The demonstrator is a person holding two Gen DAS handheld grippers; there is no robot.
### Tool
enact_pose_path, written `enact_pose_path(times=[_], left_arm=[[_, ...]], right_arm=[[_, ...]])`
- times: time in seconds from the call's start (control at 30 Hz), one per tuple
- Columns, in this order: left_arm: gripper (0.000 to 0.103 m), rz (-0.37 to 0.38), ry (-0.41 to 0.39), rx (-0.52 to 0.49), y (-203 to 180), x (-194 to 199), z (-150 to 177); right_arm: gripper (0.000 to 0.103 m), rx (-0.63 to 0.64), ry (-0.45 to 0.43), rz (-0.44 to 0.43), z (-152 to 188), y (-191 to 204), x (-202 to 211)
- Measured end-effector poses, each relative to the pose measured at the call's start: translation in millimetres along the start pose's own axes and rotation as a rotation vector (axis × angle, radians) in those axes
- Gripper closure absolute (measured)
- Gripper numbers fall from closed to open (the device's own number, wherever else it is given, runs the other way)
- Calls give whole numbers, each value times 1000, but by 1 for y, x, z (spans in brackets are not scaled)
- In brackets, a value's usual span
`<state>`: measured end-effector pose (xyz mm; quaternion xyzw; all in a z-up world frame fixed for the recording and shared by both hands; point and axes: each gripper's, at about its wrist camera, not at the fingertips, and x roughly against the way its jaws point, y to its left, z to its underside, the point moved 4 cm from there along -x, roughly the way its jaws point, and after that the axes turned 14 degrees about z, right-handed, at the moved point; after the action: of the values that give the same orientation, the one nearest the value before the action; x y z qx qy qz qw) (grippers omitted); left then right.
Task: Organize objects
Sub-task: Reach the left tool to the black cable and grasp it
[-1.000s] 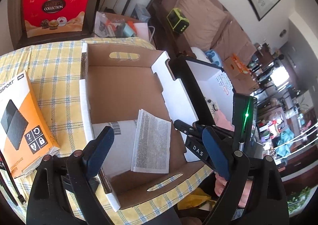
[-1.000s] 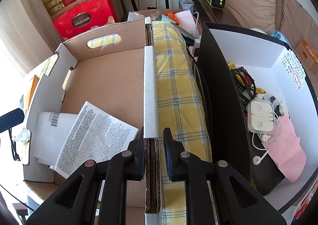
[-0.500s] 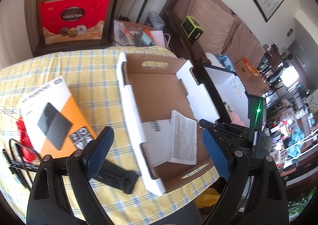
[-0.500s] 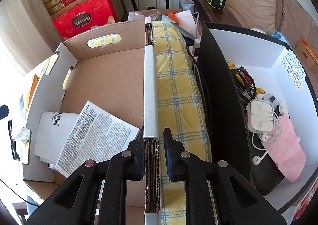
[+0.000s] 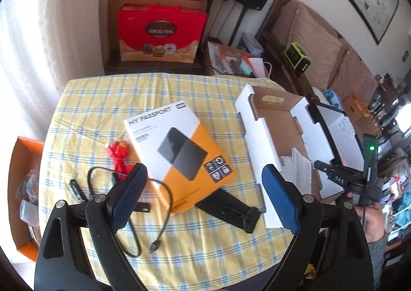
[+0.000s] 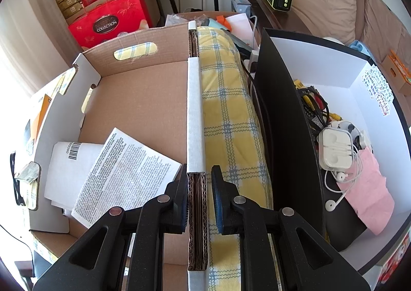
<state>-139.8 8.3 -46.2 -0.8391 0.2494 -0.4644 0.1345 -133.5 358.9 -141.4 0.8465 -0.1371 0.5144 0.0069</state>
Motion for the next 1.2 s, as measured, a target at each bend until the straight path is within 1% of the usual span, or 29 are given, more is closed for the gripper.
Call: enact_pose_path(times=[0.13, 0.23, 0.33, 0.47, 0.57, 0.63, 0.7, 0.77, 0.83, 0.9, 1.2], left_arm=[[14, -55, -2, 53, 40, 11, 10], [14, -87, -5, 113, 70, 17, 19], [14, -102, -9, 146, 91, 22, 30], [14, -121, 14, 159, 106, 21, 45], [14, -126, 29, 169, 111, 17, 54], [14, -111, 37, 179, 113, 14, 61], [14, -102, 46, 181, 111, 11, 66], [14, -96, 55, 177, 109, 8, 71], [14, -88, 57, 174, 105, 6, 75], [14, -79, 57, 170, 101, 5, 78], [14, -58, 63, 123, 85, 5, 84]], right_arm=[[90, -6, -4, -5, 1, -1, 2], [90, -5, -7, -13, 2, 0, 3], [90, 8, 0, -10, 3, 3, 2], [90, 7, 4, -9, 5, 5, -1], [89, 4, 3, -7, 6, 6, -1], [87, 8, 5, -4, 6, 7, -1], [88, 13, 4, 4, 7, 9, -1], [92, 24, 1, 24, 8, 10, -1], [93, 21, 3, 26, 8, 8, -1], [94, 24, 3, 16, 9, 8, -1], [94, 65, -26, 34, 12, 11, 2]])
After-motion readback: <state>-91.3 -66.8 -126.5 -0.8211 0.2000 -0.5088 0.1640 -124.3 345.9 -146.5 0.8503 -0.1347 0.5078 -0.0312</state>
